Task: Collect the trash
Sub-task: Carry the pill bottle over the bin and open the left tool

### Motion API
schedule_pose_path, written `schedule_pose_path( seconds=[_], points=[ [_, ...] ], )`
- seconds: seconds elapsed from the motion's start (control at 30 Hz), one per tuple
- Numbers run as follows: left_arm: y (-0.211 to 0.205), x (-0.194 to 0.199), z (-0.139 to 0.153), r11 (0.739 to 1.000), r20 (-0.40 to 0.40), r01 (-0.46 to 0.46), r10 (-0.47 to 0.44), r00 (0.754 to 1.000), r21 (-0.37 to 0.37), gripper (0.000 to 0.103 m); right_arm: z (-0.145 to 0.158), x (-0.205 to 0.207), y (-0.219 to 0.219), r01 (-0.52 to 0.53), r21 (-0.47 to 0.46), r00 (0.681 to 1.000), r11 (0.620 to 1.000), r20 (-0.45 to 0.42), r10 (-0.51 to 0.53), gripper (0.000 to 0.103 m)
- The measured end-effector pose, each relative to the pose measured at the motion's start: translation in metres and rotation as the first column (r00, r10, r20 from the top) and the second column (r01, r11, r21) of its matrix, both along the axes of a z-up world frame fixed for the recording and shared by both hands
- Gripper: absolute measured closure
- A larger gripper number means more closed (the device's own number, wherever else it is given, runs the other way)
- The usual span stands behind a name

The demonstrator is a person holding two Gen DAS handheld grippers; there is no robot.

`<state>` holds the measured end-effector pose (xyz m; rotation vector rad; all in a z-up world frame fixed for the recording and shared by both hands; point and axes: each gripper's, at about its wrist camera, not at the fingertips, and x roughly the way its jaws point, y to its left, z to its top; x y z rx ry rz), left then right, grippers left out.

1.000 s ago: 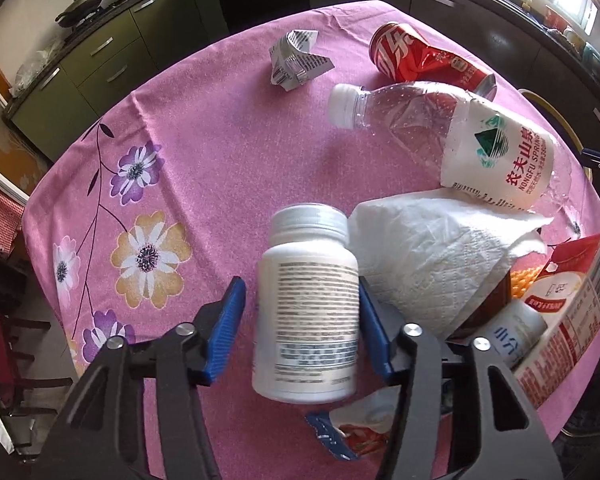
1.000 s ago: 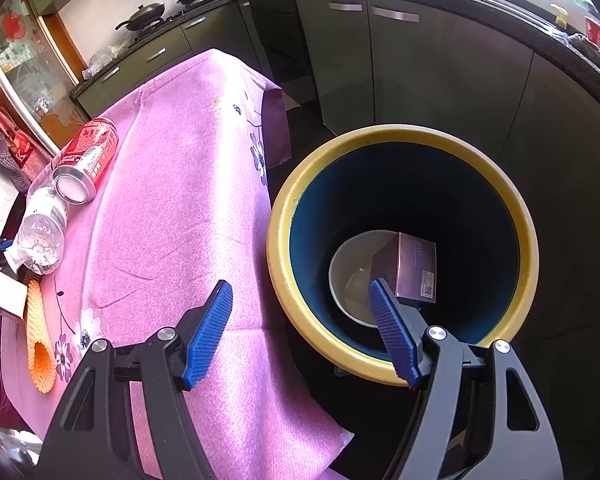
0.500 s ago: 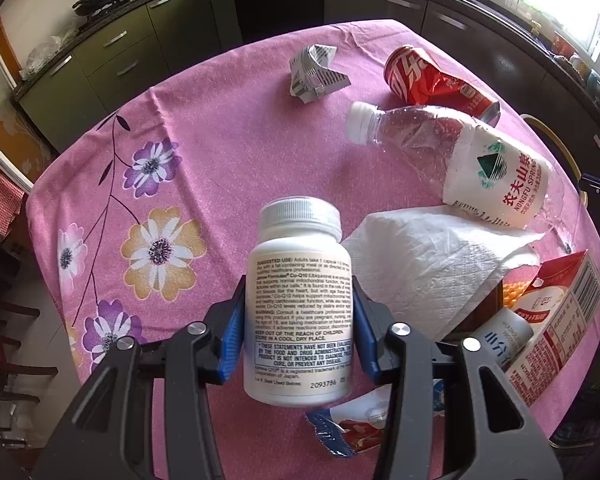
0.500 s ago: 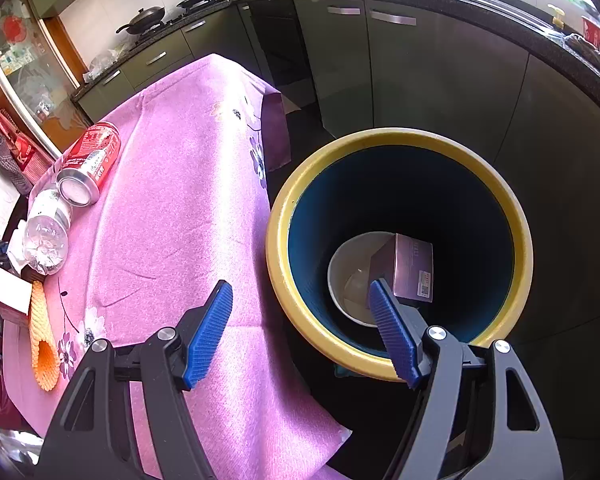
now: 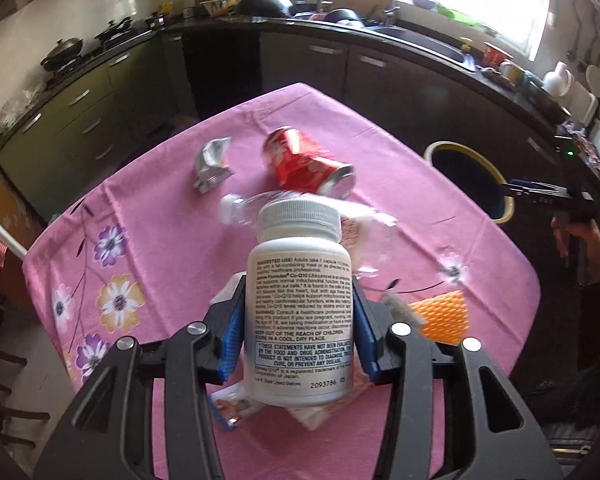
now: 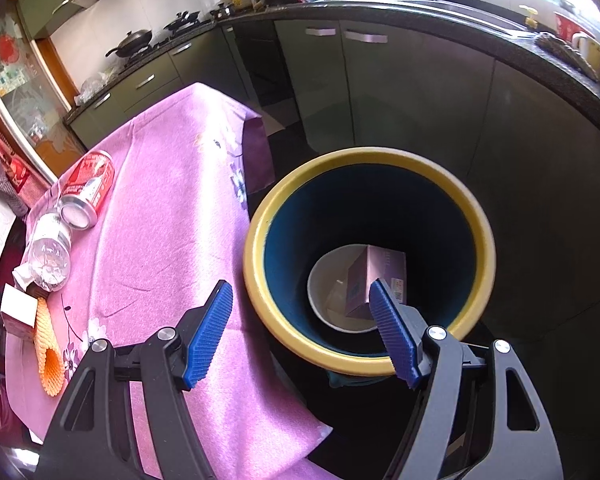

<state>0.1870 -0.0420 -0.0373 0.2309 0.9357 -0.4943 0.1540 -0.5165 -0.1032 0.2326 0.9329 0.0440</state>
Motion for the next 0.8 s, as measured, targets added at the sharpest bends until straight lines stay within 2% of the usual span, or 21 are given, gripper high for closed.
schedule_pose_path(
  seconds=[0.1, 0.23, 0.3, 0.43, 0.53, 0.63, 0.77, 0.8],
  points=[
    [-0.050, -0.002, 0.010, 0.992, -0.015, 0.118, -0.119, 0.993, -0.036, 0.058, 0.004, -0.011, -0.019, 0.039, 0.007, 0.999, 0.999, 0.022, -0.039, 0.033],
    [-0.129, 0.009, 0.012, 0.962, -0.054, 0.268, -0.271, 0.961, -0.058, 0.058, 0.008, -0.031, -0.045, 0.085, 0.030, 0.995, 0.996, 0.051, -0.087, 0.033],
    [-0.172, 0.020, 0.006, 0.942, -0.086, 0.331, -0.335, 0.938, -0.060, 0.058, 0.009, -0.044, -0.059, 0.108, 0.043, 0.992, 0.993, 0.059, -0.110, 0.033],
    [-0.250, 0.041, -0.019, 0.916, -0.137, 0.398, -0.401, 0.906, -0.050, 0.058, 0.006, -0.070, -0.086, 0.153, 0.069, 0.986, 0.986, 0.061, -0.158, 0.033],
    [-0.303, 0.056, -0.042, 0.902, -0.176, 0.430, -0.430, 0.886, -0.037, 0.058, 0.005, -0.090, -0.106, 0.192, 0.095, 0.978, 0.977, 0.068, -0.199, 0.033],
    [-0.347, 0.070, -0.070, 0.898, -0.213, 0.441, -0.432, 0.876, -0.007, 0.058, 0.003, -0.107, -0.123, 0.224, 0.123, 0.970, 0.967, 0.073, -0.234, 0.033],
    [-0.384, 0.089, -0.107, 0.917, -0.258, 0.399, -0.381, 0.888, 0.016, 0.058, -0.003, -0.119, -0.136, 0.244, 0.145, 0.965, 0.959, 0.065, -0.255, 0.031],
    [-0.389, 0.094, -0.114, 0.925, -0.256, 0.380, -0.362, 0.896, 0.022, 0.054, -0.004, -0.120, -0.137, 0.245, 0.147, 0.965, 0.958, 0.062, -0.256, 0.031]
  ],
)
